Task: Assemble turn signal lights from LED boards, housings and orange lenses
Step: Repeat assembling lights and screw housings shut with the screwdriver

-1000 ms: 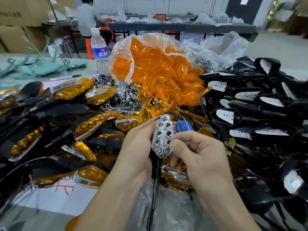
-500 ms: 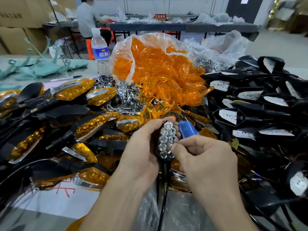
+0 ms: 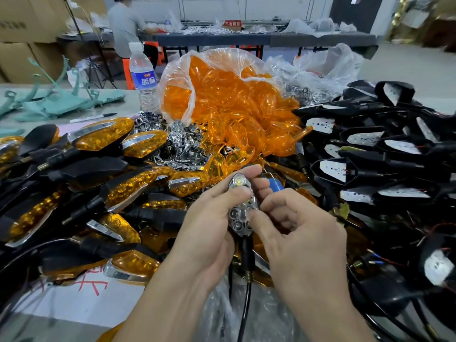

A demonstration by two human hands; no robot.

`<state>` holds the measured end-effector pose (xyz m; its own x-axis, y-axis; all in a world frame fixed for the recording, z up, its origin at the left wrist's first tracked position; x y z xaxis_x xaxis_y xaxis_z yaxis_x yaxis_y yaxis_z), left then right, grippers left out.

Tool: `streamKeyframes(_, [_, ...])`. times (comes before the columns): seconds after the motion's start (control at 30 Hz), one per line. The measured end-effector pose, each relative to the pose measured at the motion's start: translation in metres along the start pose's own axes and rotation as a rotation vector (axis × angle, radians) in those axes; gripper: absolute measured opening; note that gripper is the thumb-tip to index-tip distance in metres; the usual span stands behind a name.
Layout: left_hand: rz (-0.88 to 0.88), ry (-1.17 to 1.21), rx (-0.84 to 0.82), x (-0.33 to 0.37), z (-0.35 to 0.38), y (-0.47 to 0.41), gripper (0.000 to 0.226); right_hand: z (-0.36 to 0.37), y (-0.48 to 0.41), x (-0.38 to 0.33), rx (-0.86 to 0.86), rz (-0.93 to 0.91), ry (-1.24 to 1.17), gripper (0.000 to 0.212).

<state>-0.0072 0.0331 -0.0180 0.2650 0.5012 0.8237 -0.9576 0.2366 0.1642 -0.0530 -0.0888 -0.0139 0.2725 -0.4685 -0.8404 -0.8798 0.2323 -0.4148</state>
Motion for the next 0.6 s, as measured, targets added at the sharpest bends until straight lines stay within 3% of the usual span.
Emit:
streamKeyframes(0.13, [0.045,0.026,-0.011,0.000,0.002,0.000,0.035,0.000,0.000,0.000,-0.004,0.038,-0.024,0.017])
streamKeyframes(0.33, [0.101,-0.027,-0.032,-0.001,0.003,0.003,0.030,-0.003,-0.004,0.005,-0.224,0.109,-0.185,0.006])
streamKeyframes(0.4, [0.081,-0.076,-0.029,0.004,0.006,-0.001,0.028,-0.006,-0.007,0.008,-0.208,0.142,-0.293,0.005])
streamKeyframes(0.5, [-0.116,-0.132,-0.032,0.009,0.008,-0.009,0.035,-0.010,-0.010,0.012,-0.144,0.148,-0.327,0.012])
streamKeyframes(0.6, [-0.049,-0.284,-0.055,0.010,-0.001,-0.006,0.033,-0.011,-0.011,0.015,-0.143,0.183,-0.406,0.016])
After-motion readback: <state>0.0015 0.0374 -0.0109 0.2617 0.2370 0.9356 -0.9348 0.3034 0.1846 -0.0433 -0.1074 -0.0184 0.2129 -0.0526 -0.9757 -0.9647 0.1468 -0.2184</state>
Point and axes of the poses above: each hand's wrist, its own y-axis away from the middle knuckle, its own z-axis out of the palm, x = y × z, the point moved 1 cm from there along -y, towards the middle knuckle, and after that the axes turned 5 degrees about -z, right-handed, at the moved point
